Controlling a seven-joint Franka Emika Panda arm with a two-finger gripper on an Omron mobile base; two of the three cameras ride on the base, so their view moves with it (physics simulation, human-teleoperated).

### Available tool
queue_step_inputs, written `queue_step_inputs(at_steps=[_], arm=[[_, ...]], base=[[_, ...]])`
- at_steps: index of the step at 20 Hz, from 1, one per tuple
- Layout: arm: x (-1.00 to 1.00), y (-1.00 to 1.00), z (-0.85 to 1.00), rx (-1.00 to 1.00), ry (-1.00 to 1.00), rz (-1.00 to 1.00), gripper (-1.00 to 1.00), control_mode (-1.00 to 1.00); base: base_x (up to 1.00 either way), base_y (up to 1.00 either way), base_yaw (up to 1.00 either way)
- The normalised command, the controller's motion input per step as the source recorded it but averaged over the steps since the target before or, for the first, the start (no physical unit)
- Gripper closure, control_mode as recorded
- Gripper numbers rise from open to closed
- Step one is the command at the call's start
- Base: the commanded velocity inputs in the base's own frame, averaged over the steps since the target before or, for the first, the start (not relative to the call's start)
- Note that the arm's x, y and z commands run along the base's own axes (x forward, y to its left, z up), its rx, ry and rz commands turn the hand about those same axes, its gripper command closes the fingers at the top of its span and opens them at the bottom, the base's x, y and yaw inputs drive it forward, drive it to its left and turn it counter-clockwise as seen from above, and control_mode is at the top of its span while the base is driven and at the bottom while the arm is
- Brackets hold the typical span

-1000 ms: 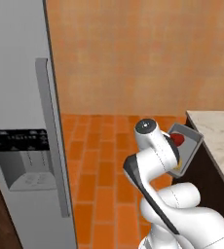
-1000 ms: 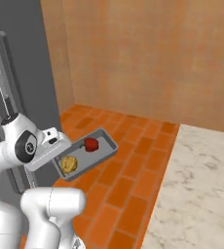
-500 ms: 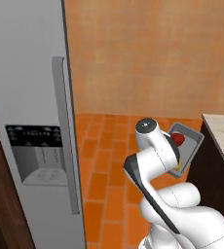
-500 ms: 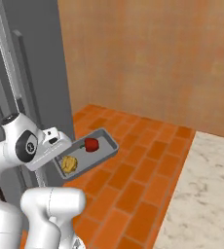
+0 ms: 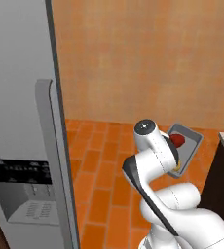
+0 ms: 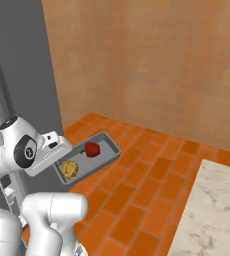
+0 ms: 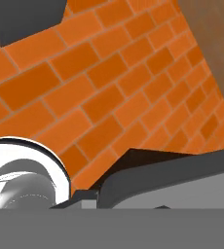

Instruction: Take the meat container that has the chicken drumstick and place it on the second highest rack of the freezer. Then take the vegetable container that has the squash and bell pepper and place it on the highest rack of the freezer.

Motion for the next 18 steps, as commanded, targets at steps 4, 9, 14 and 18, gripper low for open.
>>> queue_step_inputs(at_steps=[4,9,14,18], arm=[[0.0,0.0,0.0,0.0,0.0,0.0,1.0,1.0],[0.0,0.0,0.0,0.0,0.0,0.0,1.0,1.0],[0.0,0.0,0.0,0.0,0.0,0.0,1.0,1.0],[0.0,0.0,0.0,0.0,0.0,0.0,1.0,1.0]], base=[[1.0,-0.04,0.04],[0.99,0.0,0.34],[0.62,-0.02,0.63],[0.28,-0.03,0.68]])
